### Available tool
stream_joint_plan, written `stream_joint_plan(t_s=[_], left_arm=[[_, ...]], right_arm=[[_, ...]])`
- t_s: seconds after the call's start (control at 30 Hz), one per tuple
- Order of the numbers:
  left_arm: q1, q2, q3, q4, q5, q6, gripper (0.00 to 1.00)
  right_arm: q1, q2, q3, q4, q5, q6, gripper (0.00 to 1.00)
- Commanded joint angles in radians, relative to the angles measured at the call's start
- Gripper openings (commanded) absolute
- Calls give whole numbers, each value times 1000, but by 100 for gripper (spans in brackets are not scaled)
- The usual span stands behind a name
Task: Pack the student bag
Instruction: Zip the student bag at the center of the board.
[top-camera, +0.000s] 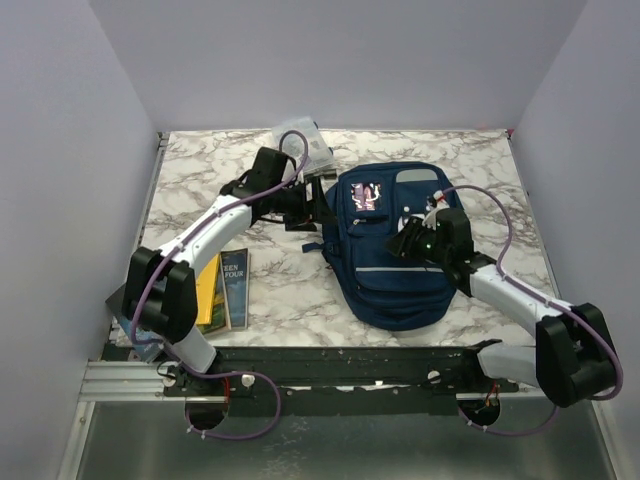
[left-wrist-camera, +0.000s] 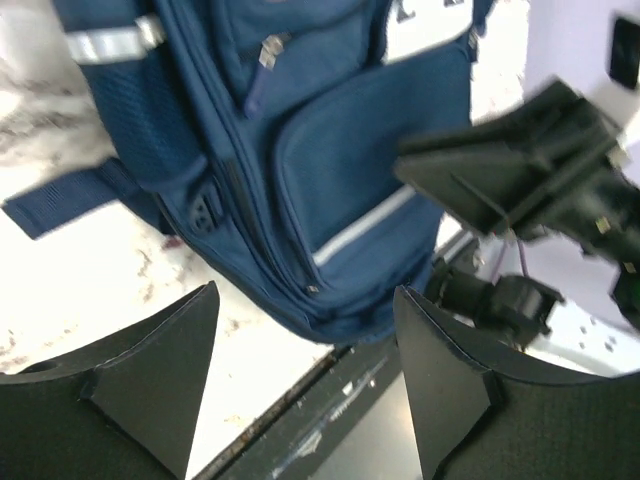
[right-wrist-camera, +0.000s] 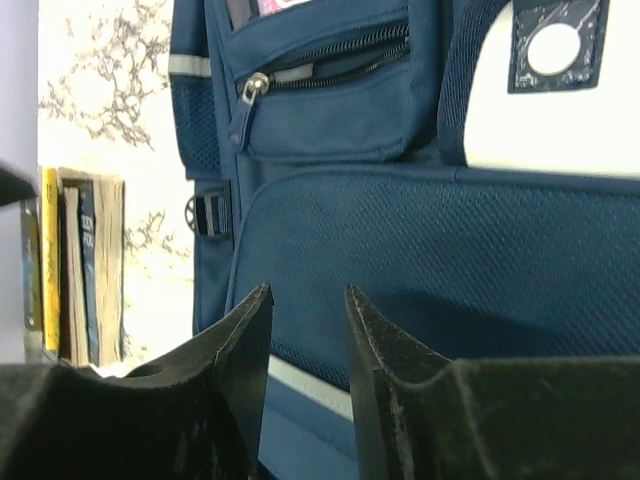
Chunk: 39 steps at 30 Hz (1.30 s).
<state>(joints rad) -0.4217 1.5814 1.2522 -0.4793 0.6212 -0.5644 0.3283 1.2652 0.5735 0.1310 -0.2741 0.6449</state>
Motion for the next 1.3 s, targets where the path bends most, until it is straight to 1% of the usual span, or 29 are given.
stream_joint_plan(t_s=[0.0,0.07,0.13,0.2,0.3,0.37,0.47,0.57,0.63,0.73,0.8,0.83,0.9,1.0,1.03,1.07,1.1,1.13,1.17,1.2,1.23,1.27], left_arm=[[-19,112,80,-4,-189,-51,70],[-44,150,104,50,-226,-88,65],[-71,207,150,102,-259,-111,64],[-89,270,214,124,-295,-135,59],[-110,364,305,133,-351,-147,46],[-112,420,357,119,-365,-171,40],[-115,457,373,111,-430,-204,42],[-120,524,445,101,-409,-190,42],[-121,569,501,65,-402,-201,42],[-126,560,478,67,-445,-219,43],[-129,551,456,74,-469,-216,47],[-128,557,455,69,-465,-217,50],[-128,570,454,66,-448,-222,51],[-127,593,457,70,-407,-235,48],[-127,601,459,71,-390,-241,45],[-127,609,464,74,-367,-246,40],[-127,613,466,75,-346,-251,31],[-127,612,462,78,-324,-257,18],[-125,607,458,80,-297,-259,9],[-124,600,452,80,-274,-260,3],[-123,592,446,80,-248,-259,0],[-121,584,439,80,-223,-258,0]], right_arm=[[6,-96,-61,-69,-31,-56,41],[6,-110,-91,-49,-48,-42,43],[7,-108,-118,-17,-83,-22,43],[7,-97,-131,3,-111,-11,43],[8,-94,-133,0,-136,-8,42],[8,-111,-136,-1,-150,-5,42],[7,-155,-144,-12,-144,-11,42],[7,-171,-145,-17,-134,-22,42],[7,-162,-144,-11,-140,-26,42],[7,-140,-134,-25,-147,-36,42],[8,-135,-135,-27,-149,-39,42],[7,-135,-139,-23,-150,-39,42],[7,-134,-142,-25,-145,-35,42],[7,-133,-144,-25,-139,-42,42],[7,-132,-145,-24,-136,-45,42],[7,-131,-147,-25,-134,-46,42],[8,-128,-147,-26,-132,-50,42],[7,-126,-147,-27,-131,-57,42],[7,-123,-146,-32,-129,-64,42],[7,-122,-144,-35,-124,-69,42],[8,-123,-143,-35,-117,-73,42],[7,-124,-146,-32,-116,-76,42]])
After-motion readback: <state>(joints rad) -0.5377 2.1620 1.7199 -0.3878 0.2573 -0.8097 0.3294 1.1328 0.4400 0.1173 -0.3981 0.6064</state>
